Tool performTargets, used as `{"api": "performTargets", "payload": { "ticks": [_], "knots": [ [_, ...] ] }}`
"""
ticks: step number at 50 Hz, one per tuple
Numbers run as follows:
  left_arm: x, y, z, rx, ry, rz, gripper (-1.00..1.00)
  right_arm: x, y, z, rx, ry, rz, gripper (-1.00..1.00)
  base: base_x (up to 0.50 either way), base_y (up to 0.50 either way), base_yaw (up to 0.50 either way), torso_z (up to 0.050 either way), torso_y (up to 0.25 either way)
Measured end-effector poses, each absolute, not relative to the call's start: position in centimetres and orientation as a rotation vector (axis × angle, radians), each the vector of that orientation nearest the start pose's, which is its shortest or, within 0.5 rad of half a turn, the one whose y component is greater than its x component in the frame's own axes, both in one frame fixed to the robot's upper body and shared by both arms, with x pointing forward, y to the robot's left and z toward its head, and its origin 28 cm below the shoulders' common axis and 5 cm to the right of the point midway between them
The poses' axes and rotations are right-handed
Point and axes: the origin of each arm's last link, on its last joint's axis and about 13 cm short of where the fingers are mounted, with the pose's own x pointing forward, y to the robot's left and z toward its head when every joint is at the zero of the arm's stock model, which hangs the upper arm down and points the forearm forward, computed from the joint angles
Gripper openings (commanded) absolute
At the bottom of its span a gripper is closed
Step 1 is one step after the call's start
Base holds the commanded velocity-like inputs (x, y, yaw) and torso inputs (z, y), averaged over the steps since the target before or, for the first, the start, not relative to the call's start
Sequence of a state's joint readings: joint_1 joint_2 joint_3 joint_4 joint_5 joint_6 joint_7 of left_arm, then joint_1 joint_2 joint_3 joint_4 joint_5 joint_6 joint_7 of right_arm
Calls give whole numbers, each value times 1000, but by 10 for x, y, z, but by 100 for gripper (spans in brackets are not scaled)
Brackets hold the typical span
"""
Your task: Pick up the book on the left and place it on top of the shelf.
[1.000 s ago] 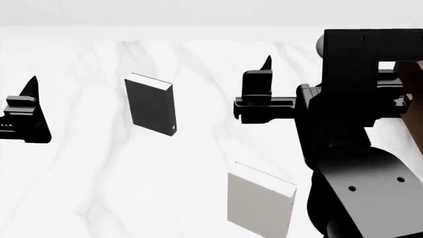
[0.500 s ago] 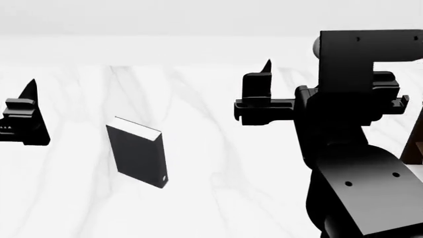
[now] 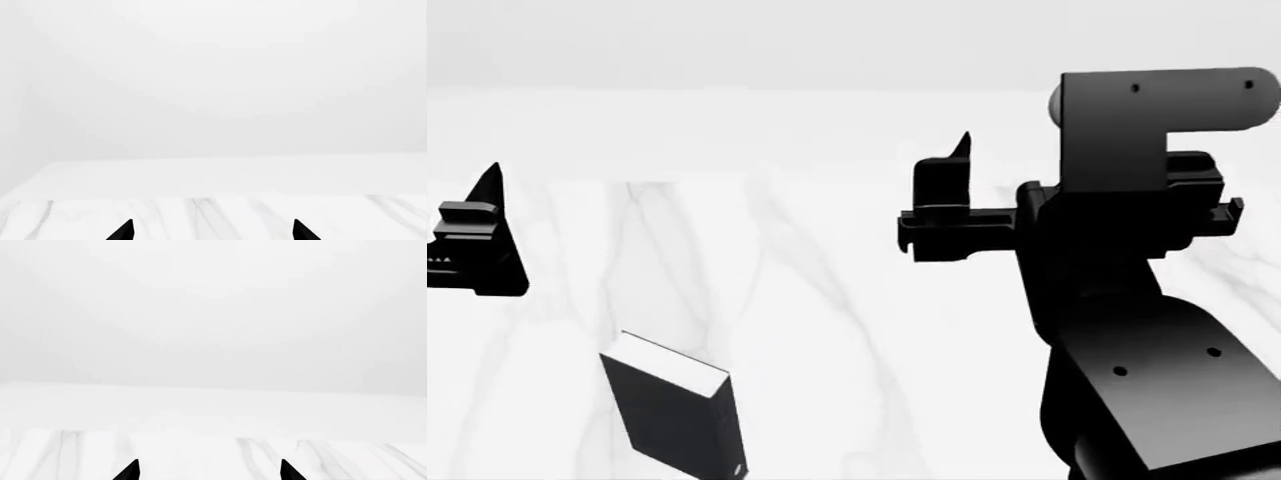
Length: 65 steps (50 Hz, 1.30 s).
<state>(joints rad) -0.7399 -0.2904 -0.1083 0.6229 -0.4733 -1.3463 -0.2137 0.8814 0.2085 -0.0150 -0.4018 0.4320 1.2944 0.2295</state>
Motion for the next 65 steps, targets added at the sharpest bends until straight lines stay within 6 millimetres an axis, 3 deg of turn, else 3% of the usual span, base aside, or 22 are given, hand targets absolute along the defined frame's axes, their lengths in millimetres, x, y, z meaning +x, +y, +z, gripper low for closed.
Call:
{"api": "performTargets", "payload": {
  "ticks": [20, 37, 48, 65],
  "knots": [
    [257, 253, 234, 38, -15, 24, 100, 292, -111, 242, -132, 95, 110, 100, 46, 0, 0, 0, 1],
    [258, 254, 232, 40, -9, 23, 100, 310, -92, 246, -312, 183, 516, 100, 0, 0, 0, 0, 0],
    [258, 254, 229, 39, 1, 19, 100, 320, -62, 226, -424, 200, 743, 100, 0, 0, 0, 0, 0],
    [259, 254, 227, 42, 8, 15, 100, 329, -39, 205, -467, 225, 855, 100, 0, 0, 0, 0, 0]
  ]
}}
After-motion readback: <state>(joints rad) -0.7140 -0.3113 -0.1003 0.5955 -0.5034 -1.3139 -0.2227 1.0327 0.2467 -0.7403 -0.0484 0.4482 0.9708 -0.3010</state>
